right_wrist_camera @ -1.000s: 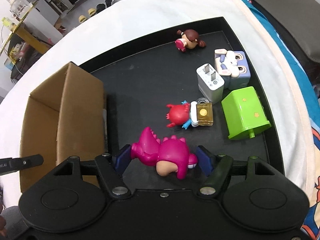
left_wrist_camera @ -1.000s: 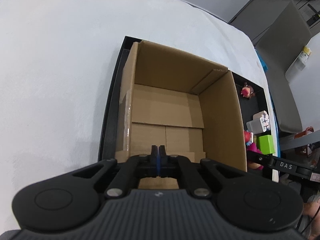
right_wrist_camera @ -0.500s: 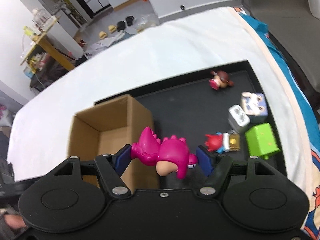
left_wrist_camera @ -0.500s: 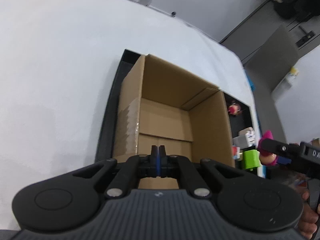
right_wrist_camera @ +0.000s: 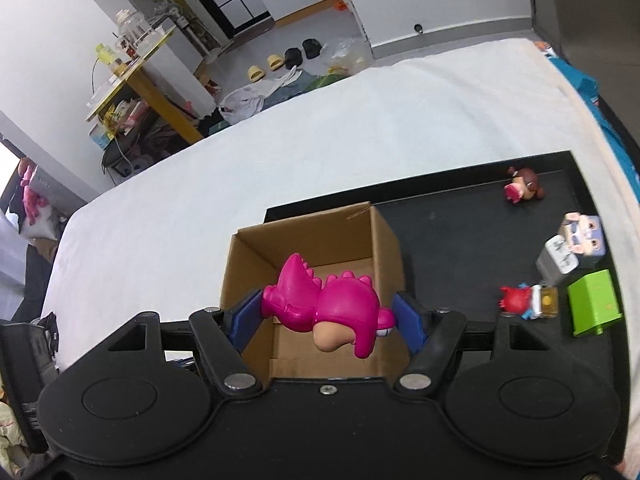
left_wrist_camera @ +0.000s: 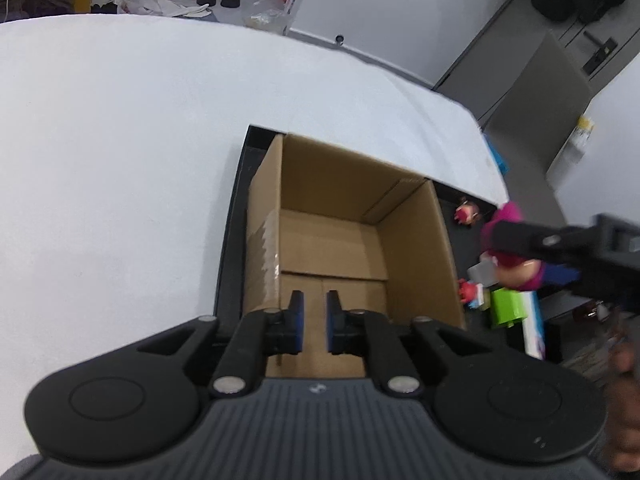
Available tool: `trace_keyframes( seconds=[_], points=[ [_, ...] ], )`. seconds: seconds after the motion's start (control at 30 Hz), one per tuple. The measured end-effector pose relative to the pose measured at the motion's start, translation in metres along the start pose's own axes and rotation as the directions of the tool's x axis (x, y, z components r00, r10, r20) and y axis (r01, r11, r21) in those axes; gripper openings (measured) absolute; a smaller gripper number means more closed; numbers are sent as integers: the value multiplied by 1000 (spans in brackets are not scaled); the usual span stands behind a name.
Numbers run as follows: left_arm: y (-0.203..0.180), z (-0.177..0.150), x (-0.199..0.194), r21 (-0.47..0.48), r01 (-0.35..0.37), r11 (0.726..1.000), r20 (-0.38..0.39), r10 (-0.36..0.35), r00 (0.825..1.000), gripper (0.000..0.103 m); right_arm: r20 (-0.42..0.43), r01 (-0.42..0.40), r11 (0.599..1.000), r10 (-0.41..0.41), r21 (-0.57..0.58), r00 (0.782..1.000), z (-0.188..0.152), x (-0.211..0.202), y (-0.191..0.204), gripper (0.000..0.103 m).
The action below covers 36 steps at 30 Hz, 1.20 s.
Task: Organize rigid objects
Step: 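Lift the pink dinosaur and carry it over the box with the right gripper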
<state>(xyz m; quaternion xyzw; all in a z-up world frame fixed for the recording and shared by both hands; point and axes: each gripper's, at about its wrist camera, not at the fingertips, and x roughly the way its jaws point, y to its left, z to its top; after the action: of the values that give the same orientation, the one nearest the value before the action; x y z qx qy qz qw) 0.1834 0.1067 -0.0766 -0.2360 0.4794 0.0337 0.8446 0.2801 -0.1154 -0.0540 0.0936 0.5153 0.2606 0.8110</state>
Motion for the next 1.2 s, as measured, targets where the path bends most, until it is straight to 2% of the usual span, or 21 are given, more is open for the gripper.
trace_keyframes(
  seconds=[0.07,0.23,0.5,0.6,0.63,0.67,0.77,0.9,1.2],
  points=[
    [3,0,-6,-18,-8,1000,10,8,1000,27,-10,-5,1000,4,-7,1000,0,6,4,69],
    [13,-1,-6,-57,-32,998,-4,32,999,32,-35,-17,1000,17,-17,999,5,21,16,69],
    [18,-6,12,-101,-50,994,-55,44,998,31,-72,-17,999,13,-47,997,10,43,32,69],
    [24,-10,17,-136,-56,989,-72,47,996,25,-80,-19,999,15,-43,997,9,48,35,69],
    [27,-11,18,-152,-61,986,-73,50,996,18,-80,-16,999,12,-43,997,9,49,36,69],
    [30,-11,19,-173,-66,983,-74,54,996,17,-79,-12,999,9,-44,997,7,49,37,69],
    [39,-11,19,-223,-60,973,-77,44,996,17,-76,-11,998,7,-57,997,3,52,40,69],
    [41,-10,20,-245,-61,968,-78,43,996,17,-69,10,997,-15,-81,997,-5,58,45,69],
    [41,-12,18,-294,-67,954,-77,46,996,17,-8,26,999,-27,-35,1000,-16,63,46,69]
  ],
)
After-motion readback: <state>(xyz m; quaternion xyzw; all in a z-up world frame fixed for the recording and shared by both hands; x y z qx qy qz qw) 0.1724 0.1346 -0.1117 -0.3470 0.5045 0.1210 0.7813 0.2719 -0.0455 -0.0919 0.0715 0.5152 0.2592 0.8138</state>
